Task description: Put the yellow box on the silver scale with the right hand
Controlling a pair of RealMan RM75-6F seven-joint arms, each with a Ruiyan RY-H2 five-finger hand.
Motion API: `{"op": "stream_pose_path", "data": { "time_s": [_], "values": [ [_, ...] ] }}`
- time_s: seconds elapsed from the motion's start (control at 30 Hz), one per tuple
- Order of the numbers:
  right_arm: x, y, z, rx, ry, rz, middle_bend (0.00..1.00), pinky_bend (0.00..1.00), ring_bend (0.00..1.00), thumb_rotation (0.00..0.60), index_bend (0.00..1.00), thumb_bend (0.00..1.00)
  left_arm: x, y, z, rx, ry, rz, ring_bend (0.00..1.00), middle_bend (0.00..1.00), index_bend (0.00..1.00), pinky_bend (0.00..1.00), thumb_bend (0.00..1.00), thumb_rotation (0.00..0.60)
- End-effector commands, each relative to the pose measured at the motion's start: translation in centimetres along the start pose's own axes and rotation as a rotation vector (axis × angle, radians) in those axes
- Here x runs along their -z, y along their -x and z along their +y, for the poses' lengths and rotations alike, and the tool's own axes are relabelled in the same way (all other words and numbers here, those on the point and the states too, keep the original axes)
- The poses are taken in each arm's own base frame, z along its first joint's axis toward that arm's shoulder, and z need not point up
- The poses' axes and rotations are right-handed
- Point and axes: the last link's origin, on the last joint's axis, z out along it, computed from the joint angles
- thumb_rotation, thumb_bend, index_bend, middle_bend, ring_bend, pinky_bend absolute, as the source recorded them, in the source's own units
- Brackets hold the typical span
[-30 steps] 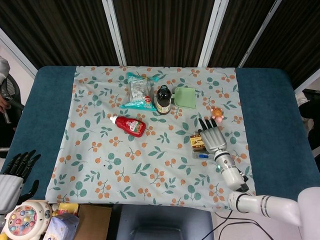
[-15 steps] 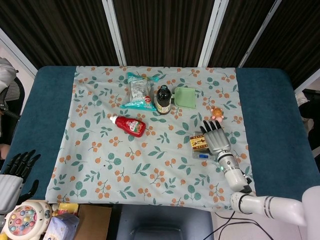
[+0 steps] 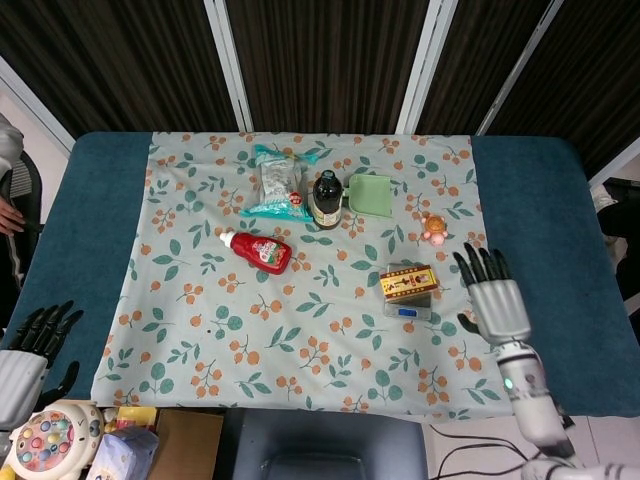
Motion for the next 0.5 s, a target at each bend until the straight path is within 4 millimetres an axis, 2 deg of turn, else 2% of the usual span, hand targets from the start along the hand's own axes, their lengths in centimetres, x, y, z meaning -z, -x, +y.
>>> {"op": "stream_pose_path", "data": {
  "time_s": [0.03, 0.2, 0.5],
  "values": [
    [7.0, 1.7, 2.8, -0.051, 0.084, -0.002, 0.00, 0.00, 0.00, 0.600, 0.04, 0.31, 0.0, -0.1, 0.0, 0.001, -0.001, 0.002, 0.00, 0.00, 0.00, 0.09, 0.49, 0.600],
    [9.5, 3.4, 4.4, -0.118, 0.166, 0.023, 0.00, 0.00, 0.00, 0.600, 0.03, 0.30, 0.1, -0.2, -0.2, 0.007, -0.009, 0.003, 0.00, 0.00, 0.00, 0.09, 0.49, 0.600],
    [8.9, 3.3, 5.0, -0.137, 0.144, 0.052, 0.00, 0.00, 0.00, 0.600, 0.02, 0.30, 0.1, -0.3, -0.4, 0.011, -0.016, 0.000, 0.00, 0.00, 0.00, 0.09, 0.49, 0.600]
  ]
}}
